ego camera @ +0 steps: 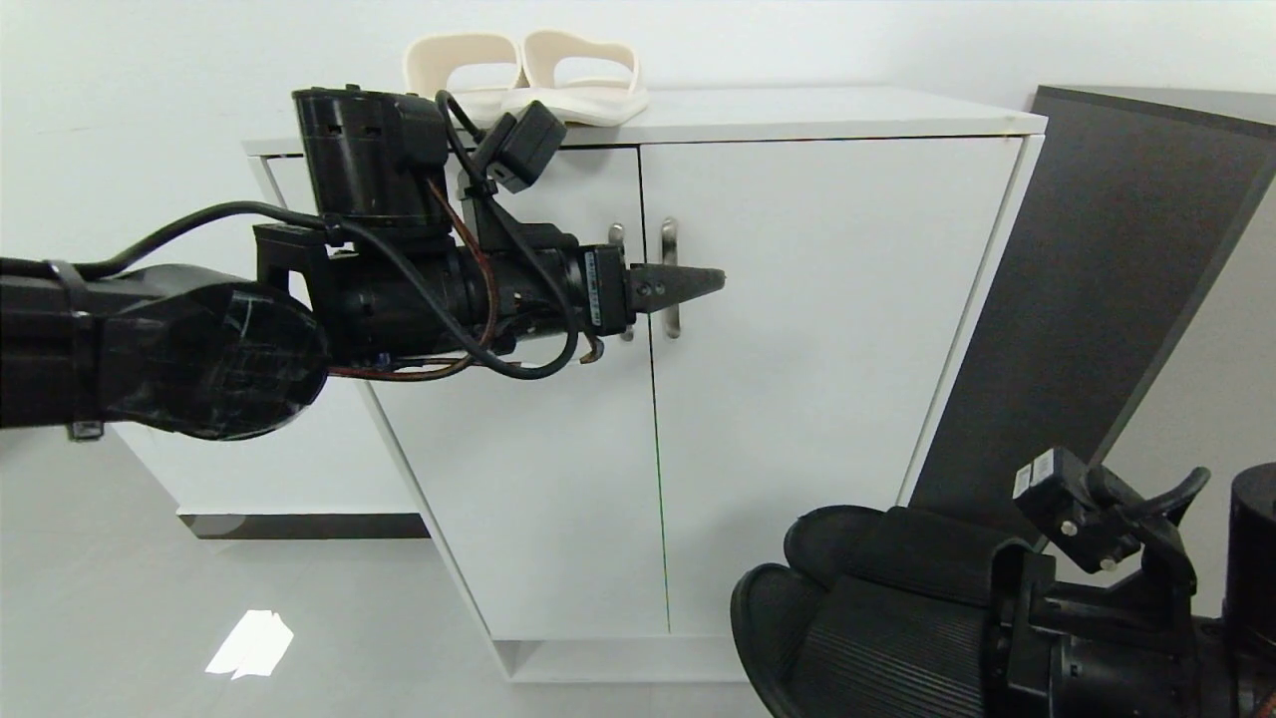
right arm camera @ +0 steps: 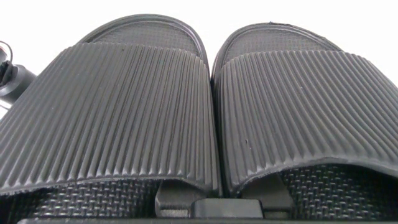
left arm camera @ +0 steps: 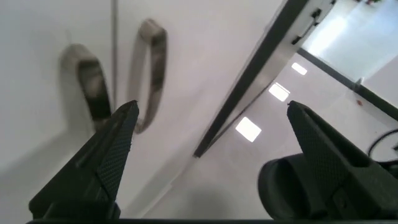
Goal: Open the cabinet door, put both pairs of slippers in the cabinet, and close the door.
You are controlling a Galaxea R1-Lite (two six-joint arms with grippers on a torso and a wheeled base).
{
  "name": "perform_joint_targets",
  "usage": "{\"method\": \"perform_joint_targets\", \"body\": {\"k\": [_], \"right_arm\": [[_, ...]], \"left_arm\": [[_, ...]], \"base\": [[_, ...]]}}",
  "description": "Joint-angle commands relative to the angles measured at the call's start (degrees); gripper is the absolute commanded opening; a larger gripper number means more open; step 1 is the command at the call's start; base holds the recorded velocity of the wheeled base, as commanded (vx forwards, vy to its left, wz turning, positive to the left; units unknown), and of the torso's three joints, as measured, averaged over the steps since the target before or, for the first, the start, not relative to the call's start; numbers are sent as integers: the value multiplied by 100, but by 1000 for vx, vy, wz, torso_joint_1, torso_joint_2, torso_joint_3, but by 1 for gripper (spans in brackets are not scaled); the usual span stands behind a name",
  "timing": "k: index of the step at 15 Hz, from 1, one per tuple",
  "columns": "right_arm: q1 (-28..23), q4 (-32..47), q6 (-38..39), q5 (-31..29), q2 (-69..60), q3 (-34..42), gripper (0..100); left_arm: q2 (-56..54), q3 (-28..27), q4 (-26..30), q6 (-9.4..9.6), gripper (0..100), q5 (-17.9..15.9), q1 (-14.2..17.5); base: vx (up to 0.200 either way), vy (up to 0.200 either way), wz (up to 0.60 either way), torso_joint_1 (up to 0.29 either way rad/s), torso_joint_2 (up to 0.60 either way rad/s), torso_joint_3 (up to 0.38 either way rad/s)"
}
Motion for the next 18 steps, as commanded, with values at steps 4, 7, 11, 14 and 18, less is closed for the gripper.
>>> {"method": "perform_joint_targets", "body": {"k": [4,7,11,14,18], "right_arm": [[2,-3,-1,3,-3,-1,0],[2,-3,-1,3,-11,-1,0],[2,-3,-10,3,-29,-1,0],[29,-3,-221,30,-143,52,0],[11,-3,-212,768,-451,245,0]], "left_arm": [[333,-302,-6,9,100,30,3],[465,-302,-23,9,100,21,-77],[491,-311,-41,18,0,3,-77],[403,-276,-41,9,0,21,-103],[-98,67,-32,1,0,47,-340]], "base": [[0,0,0,0,0,0],[0,0,0,0,0,0],[0,0,0,0,0,0],[0,0,0,0,0,0],[0,0,0,0,0,0]]}}
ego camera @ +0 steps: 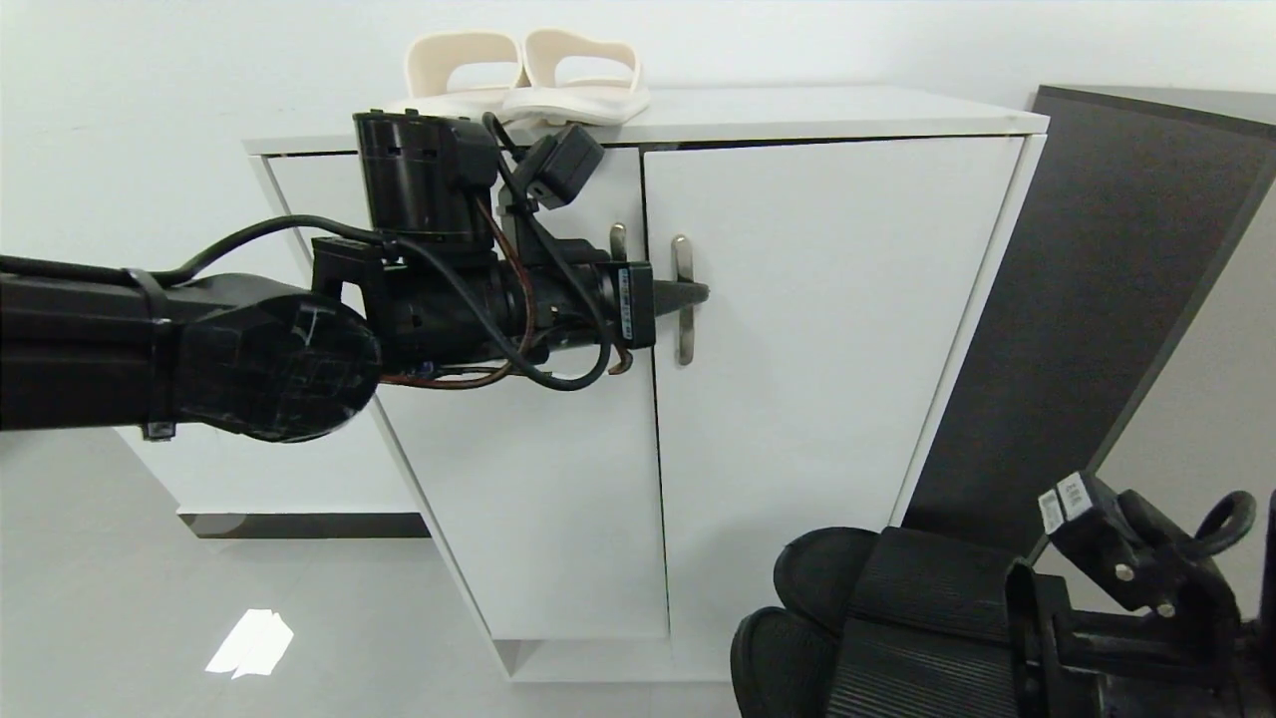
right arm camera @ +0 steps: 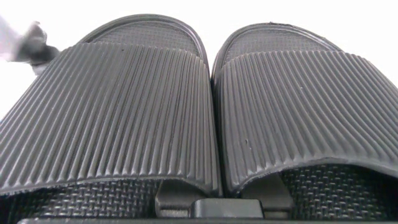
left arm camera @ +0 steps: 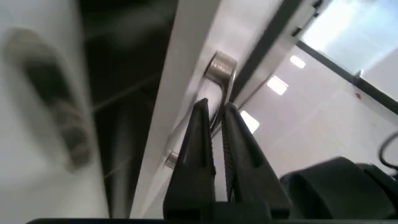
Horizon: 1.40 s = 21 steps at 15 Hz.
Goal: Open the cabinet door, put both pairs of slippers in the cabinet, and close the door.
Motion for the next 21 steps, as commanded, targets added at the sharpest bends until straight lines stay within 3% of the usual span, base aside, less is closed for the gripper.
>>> {"method": "perform_joint_targets", "body": {"k": [1,6,8,10,11,14,15,18,21], "right_arm": [[-9,0,6,164,-305,83,0],[-9,35,-11,559,-806,232,0],[-9,44,-11,709,-859,232,0],[-9,44,-11,709,-850,232,0],[-9,44,-11,709,-859,232,0],[-35,35,-11,700,-859,224,0],[-44,44,-11,700,-842,224,0],[-44,79,-2,709,-824,215,0],[-17,263,-2,709,-833,153,0]], "left_arm": [[-551,370,-5,-14,0,-5,-181],[-1905,1776,-14,-32,0,-5,-348],[-2256,2014,-14,-93,0,-5,-304],[-2186,1855,-23,-489,0,-14,-58],[-1878,1706,-172,-568,0,-58,224],[-832,1609,-1438,-586,0,-49,426],[-595,1495,-1579,-594,0,-23,417],[-191,1047,-1579,-630,0,-14,382],[-156,1003,-1579,-630,0,-23,162]], "base": [[0,0,0,0,0,0],[0,0,0,0,0,0],[0,0,0,0,0,0],[0,0,0,0,0,0],[0,0,0,0,0,0],[0,0,0,0,0,0],[0,0,0,0,0,0],[0,0,0,0,0,0],[0,0,0,0,0,0]]}}
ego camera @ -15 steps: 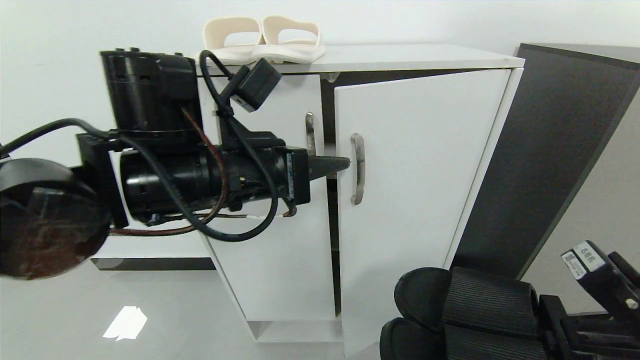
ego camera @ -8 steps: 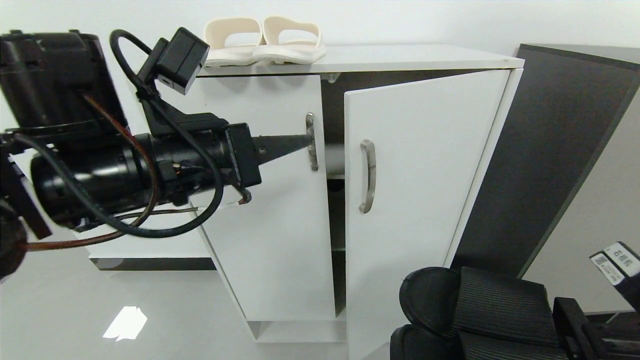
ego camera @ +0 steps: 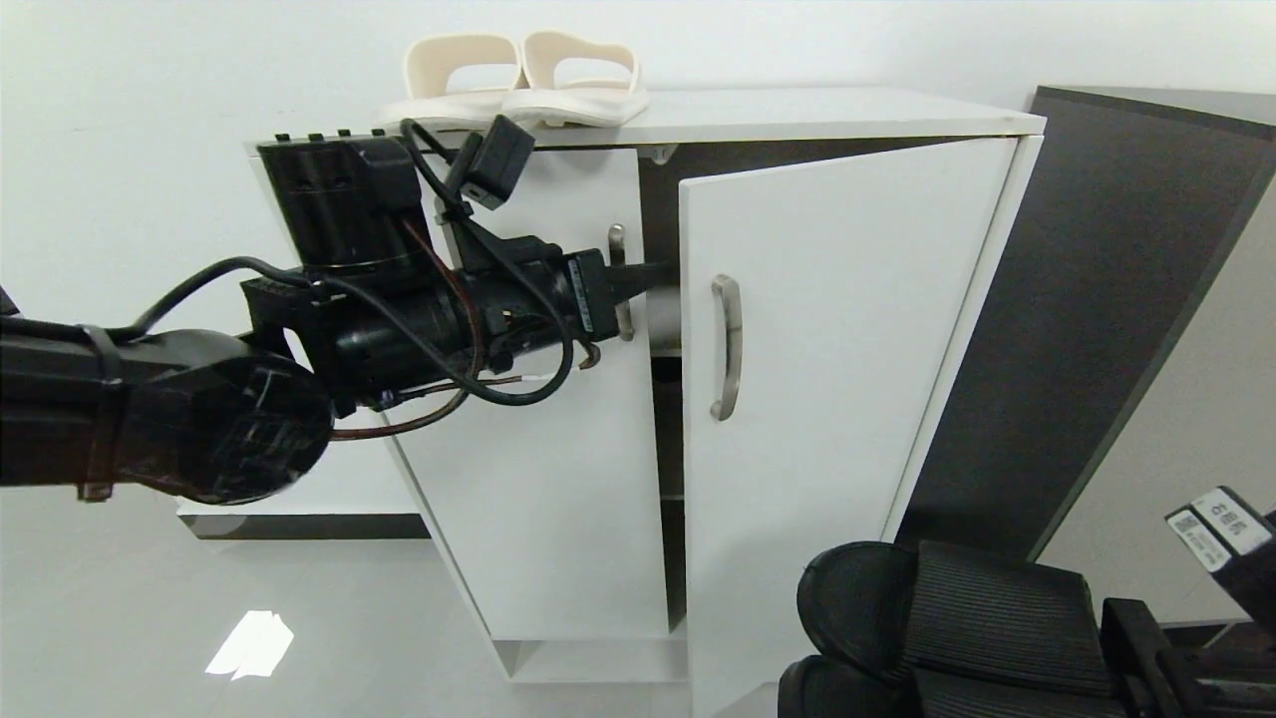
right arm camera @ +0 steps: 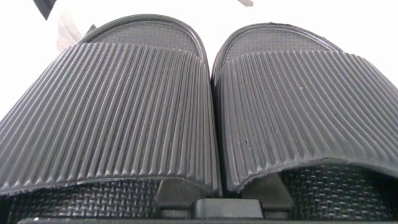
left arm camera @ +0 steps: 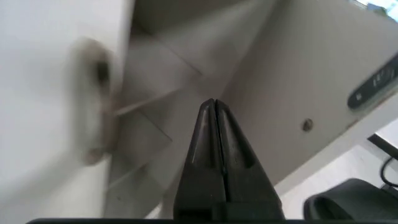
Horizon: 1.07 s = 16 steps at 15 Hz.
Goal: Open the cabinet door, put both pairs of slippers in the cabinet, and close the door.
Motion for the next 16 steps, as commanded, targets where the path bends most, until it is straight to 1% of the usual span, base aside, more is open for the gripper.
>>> {"method": "perform_joint_targets", "body": {"k": [1,2,3,5,6,7,8,10,11,12,13,14,15,16], "right_arm": [[55,96,1,12,7,-36,0],[116,157,1,3,-11,-27,0],[125,157,1,12,-19,-27,0],[143,166,1,21,-99,-1,0],[204,166,1,21,-107,8,0],[230,166,-8,21,-116,25,0],[248,166,-8,21,-125,43,0],[239,166,1,-94,-28,-80,0],[222,192,71,-366,121,-300,0],[222,236,115,-568,209,-396,0],[292,430,195,-1333,525,-704,0],[406,553,203,-1878,772,-897,0],[503,597,221,-2423,974,-1091,0],[608,597,353,-2818,1141,-1267,0]], "left_arm": [[108,-10,-1,-78,0,14,-197],[-6,34,-1,-289,0,23,-417],[-68,78,-1,-325,0,23,-505],[-393,377,-1,-333,0,216,-1050],[-463,439,-1,-325,0,278,-1252],[-481,447,-1,-316,0,339,-1287],[-481,447,-19,-307,0,357,-1261],[-612,597,-115,-237,0,550,-1041],[-727,685,-142,-184,0,717,-883],[-762,693,-115,-140,0,867,-804],[-876,790,8,18,0,1807,-567],[-1008,1019,8,36,0,2343,-435],[-1272,1432,8,89,0,2563,-356],[-1658,1915,69,317,0,2721,-268]], "base": [[-200,0,0,-2,-2,7],[-200,0,0,7,2,2],[-200,0,0,2,7,-2],[-200,0,0,2,0,2],[-200,0,0,2,2,2],[-200,0,0,2,-2,-2],[0,0,0,0,0,0],[0,0,0,0,0,0],[0,0,0,0,0,0],[0,0,0,0,0,0],[0,0,0,0,0,0],[0,0,0,0,0,0],[0,0,0,0,0,0],[0,0,0,0,0,0]]}}
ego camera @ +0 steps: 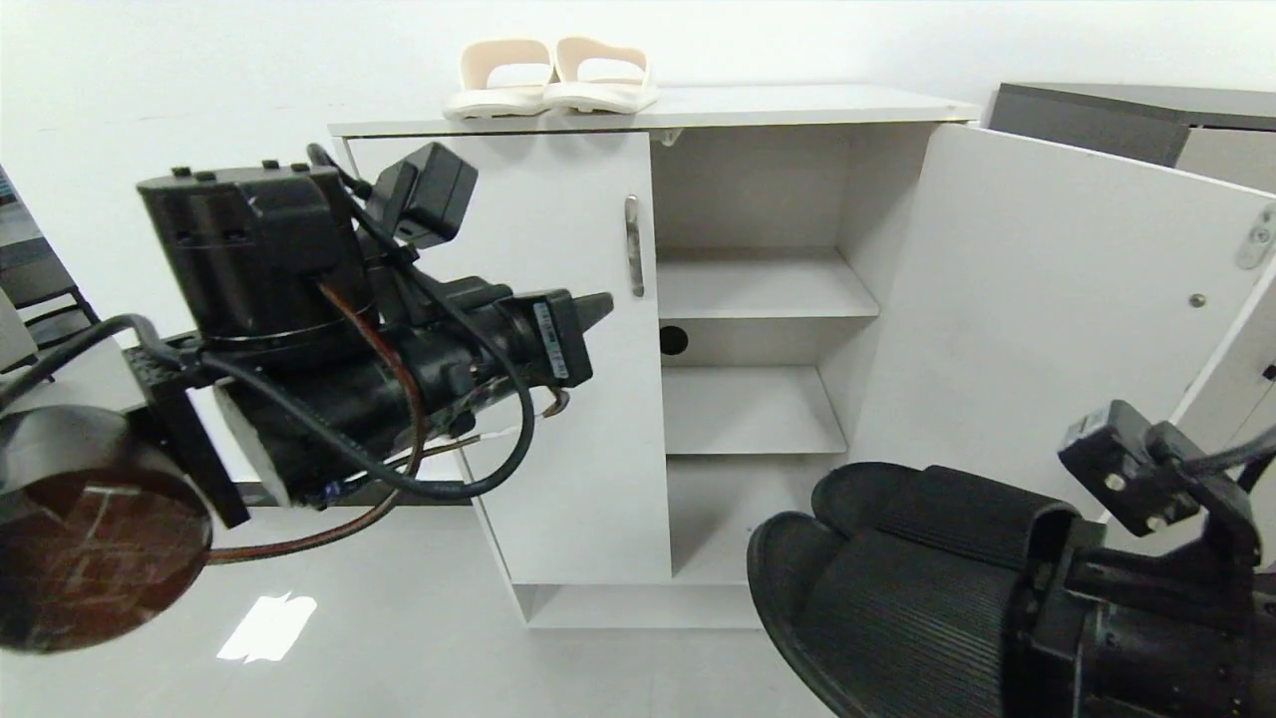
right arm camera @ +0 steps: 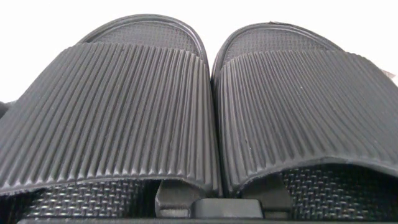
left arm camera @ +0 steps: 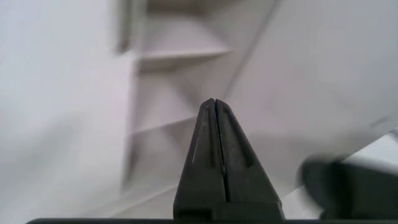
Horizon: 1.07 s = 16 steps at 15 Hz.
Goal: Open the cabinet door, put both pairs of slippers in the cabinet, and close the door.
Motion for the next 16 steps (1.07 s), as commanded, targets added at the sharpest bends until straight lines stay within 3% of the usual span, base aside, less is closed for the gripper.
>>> {"method": "perform_joint_targets", "body": {"k": [1,2,3,4,5,7,8,10,11,13,14,15,16], "right_arm": [[188,41,304,-421,563,-435,0],[188,41,463,-570,668,-532,0],[170,41,515,-632,686,-550,0],[170,41,515,-658,686,-550,0],[170,50,515,-702,668,-550,0],[170,50,498,-878,642,-541,0],[170,50,498,-913,615,-541,0],[170,50,498,-930,554,-523,0],[170,50,498,-930,554,-523,0],[170,50,498,-922,563,-506,0],[179,41,498,-922,571,-488,0],[179,41,498,-913,563,-471,0],[188,41,489,-913,527,-435,0]], "left_arm": [[-1077,1076,206,719,0,808,466],[-1561,1480,337,1281,0,1608,792],[-2009,1850,346,1501,0,2038,1108],[-2554,2210,381,1484,0,2249,1521],[-3072,2570,381,1466,0,2364,2277],[-4057,3563,381,1475,0,2346,3912],[-4654,4152,373,1466,0,2223,4325],[-5911,5110,504,1519,0,1827,4316],[-6527,5110,1225,1466,0,1423,4298],[-8003,5093,2965,1571,0,35,4175],[-8276,5110,3581,1615,0,-396,4184],[-8223,5110,3607,1536,0,-343,4175],[-8232,5110,3589,1202,0,-335,4175]], "base": [[0,0,0,0,0,0],[0,0,0,0,0,0],[0,0,0,0,0,0],[0,0,0,0,0,0],[0,0,0,0,0,0],[0,0,0,0,0,0],[0,0,0,0,0,0],[0,0,0,0,0,0],[0,0,0,0,0,0],[0,0,0,0,0,0],[0,0,0,0,0,0],[0,0,0,0,0,0],[0,0,0,0,0,0]]}}
